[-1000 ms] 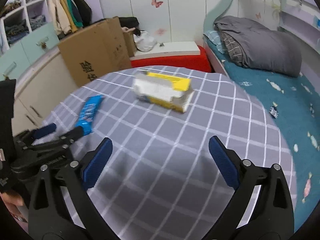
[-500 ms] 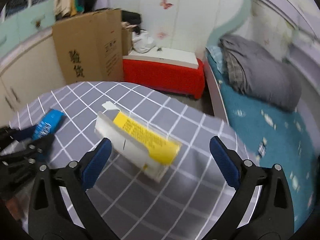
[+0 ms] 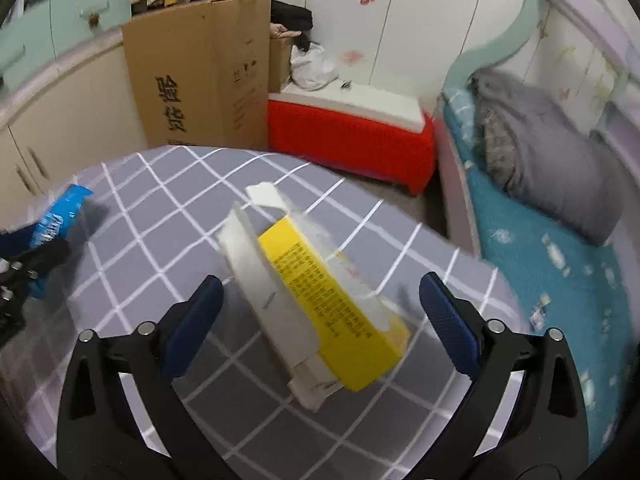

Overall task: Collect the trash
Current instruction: 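Grasp the blue snack packet with the left tool while the right tool grasps the yellow-white box, then carry the packet and box over the wastebasket with both tools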

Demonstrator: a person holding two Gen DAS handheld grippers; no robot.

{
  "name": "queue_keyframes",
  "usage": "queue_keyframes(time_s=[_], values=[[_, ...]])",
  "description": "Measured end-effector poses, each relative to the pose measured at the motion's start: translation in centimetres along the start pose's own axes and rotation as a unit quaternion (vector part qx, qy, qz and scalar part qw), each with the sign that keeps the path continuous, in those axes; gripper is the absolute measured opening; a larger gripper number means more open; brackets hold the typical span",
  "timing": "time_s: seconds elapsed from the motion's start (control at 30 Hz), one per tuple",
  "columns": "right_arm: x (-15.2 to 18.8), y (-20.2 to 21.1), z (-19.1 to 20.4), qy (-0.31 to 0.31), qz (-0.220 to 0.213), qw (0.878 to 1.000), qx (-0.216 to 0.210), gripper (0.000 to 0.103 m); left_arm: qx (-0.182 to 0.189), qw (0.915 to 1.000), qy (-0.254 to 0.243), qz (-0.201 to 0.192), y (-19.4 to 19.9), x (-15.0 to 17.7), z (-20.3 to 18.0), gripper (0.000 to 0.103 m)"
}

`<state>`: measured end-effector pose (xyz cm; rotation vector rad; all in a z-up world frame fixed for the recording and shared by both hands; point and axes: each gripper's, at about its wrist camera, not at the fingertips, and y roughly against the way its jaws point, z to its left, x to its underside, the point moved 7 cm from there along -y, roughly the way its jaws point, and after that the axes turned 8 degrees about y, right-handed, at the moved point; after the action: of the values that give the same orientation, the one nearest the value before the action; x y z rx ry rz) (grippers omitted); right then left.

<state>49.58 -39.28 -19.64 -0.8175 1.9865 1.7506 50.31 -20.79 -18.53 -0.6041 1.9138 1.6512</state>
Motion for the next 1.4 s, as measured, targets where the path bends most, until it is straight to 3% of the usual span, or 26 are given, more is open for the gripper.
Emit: queue_keyframes(time_s=[0.03,0.27,0.53,0.73,1.03,1.23,1.4], values=[[0.1,0.1,0.0,-0.003,0.003,1.0,0.008,0.059,-0.001,1.0,-0.001,-0.007,0.4,-0.1,0.1,0.039],[1.2,2.6,2.8,-0.012,0.005,1.0,-0.013,0.056,-0.007,0.9995,-0.013,-0.029,3.2,0.7,1.0,0.039],[1.0,9.2,7.6,-0.018,-0.038,0.997,-0.067,0.056,0.002,0.9985,-0.001,-0.056,9.7,1.9,5.1,0.039],[0.3,16.0,14.1,-0.014,-0.093,0.988,-0.122,0.056,-0.002,0.9967,0.021,-0.079,15.2,3.0,9.8,0.039],[-0.4,24.0,24.4,0.02,-0.152,0.975,-0.162,0.056,-0.019,0.9907,0.064,-0.119,23.2,6.1,17.9,0.039],[0.2,26.8,31.1,0.042,-0.166,0.967,-0.187,0.056,-0.04,0.9863,0.092,-0.131,26.3,8.8,23.4,0.039],[1.4,26.7,36.9,0.063,-0.153,0.961,-0.22,0.056,-0.062,0.9836,0.117,-0.122,27.0,11.6,28.4,0.039]])
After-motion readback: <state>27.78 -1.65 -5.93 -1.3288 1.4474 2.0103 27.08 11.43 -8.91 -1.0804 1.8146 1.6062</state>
